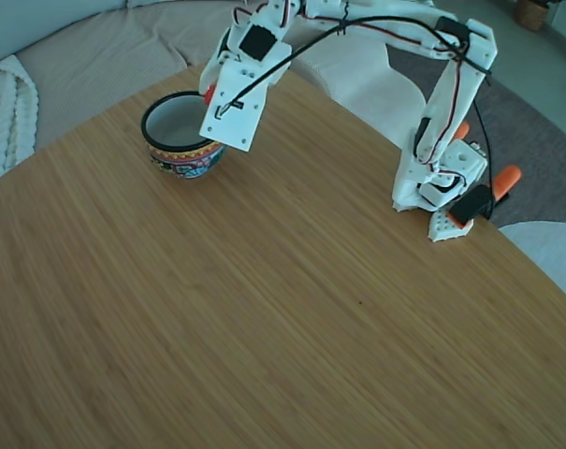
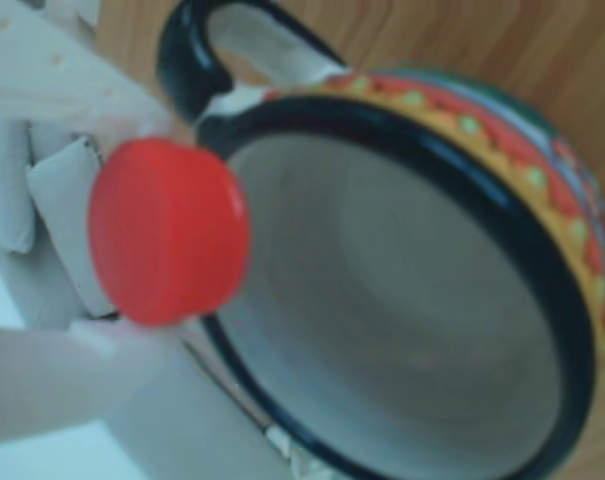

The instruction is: Grasp a red cap and put it in the cup.

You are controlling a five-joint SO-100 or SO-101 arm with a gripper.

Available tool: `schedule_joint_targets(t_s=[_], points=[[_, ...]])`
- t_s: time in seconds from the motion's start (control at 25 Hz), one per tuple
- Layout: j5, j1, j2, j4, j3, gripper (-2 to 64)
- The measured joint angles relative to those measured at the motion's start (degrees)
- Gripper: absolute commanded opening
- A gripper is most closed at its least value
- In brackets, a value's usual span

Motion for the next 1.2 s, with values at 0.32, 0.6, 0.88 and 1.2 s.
schedule_joint_targets(t_s=[0.32, 0.6, 0.88, 1.2], points=[[0.00, -1.41, -0.70, 0.00, 0.00, -0.4], [1.67, -3.78, -0.79, 0.00, -3.08, -0.4], [2.64, -6.68, -0.79, -1.23, -3.60, -0.7], [2.64, -9.58, -1.49, -2.11, -8.26, -0.8]])
